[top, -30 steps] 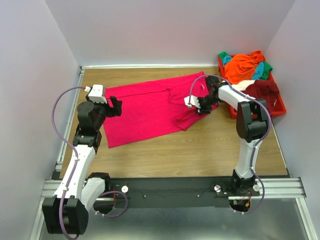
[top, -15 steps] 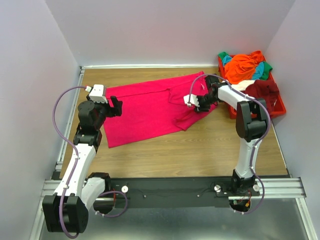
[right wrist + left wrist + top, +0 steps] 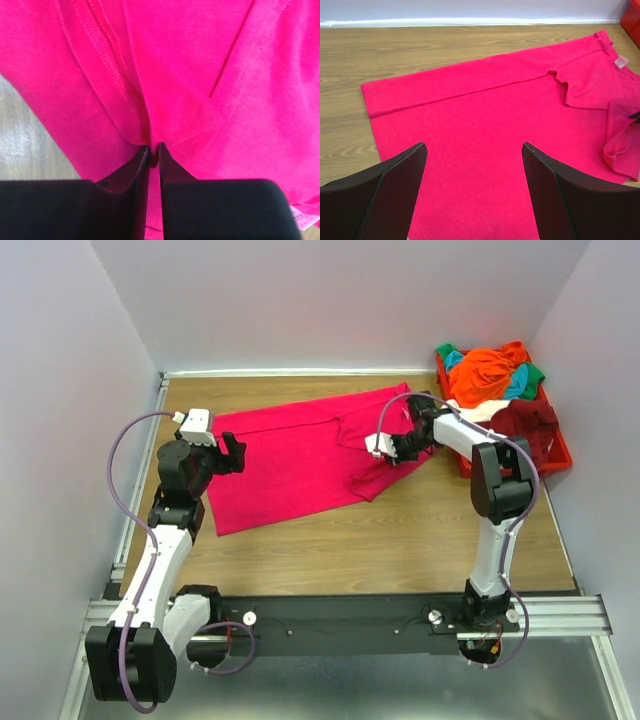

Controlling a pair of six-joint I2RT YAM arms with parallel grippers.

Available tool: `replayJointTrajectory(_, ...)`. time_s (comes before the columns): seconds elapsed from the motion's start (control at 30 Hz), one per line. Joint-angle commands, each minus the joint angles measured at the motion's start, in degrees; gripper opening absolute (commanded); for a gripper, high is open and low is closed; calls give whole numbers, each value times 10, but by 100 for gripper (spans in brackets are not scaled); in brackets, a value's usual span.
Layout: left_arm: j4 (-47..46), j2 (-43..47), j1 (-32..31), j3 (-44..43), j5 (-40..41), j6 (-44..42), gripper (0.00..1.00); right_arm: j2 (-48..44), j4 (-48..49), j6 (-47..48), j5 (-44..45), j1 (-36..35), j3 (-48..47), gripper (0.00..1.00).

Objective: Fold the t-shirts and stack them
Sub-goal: Fold the tshirt

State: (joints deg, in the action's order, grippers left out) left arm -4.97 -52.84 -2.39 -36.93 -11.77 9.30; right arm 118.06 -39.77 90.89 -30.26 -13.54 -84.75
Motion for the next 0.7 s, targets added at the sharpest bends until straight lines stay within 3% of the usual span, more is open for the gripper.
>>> replayJointTrajectory(0.0,-5,-2,-4,-2,-16,-7,84,-27,4,12,-10,-3,19,14)
replayJointTrajectory(0.1,-5,-2,-4,-2,-16,-7,84,-54,5,12,-9,-3,33,1)
replayJointTrajectory(0.3,-3,-2,-4,-1,-4,9,82,-103,13,-33,13,-3,43,1)
replayJointTrajectory(0.43,24,1,-4,5,41,90,80,-153,21,-61,27,-3,75,1)
replayJointTrajectory(0.47,41,0,-4,2,53,148,80,-162,22,-63,28,-3,84,1)
replayJointTrajectory(0.67,244,24,-4,-6,113,337,72,-233,50,-149,70,-3,157,0)
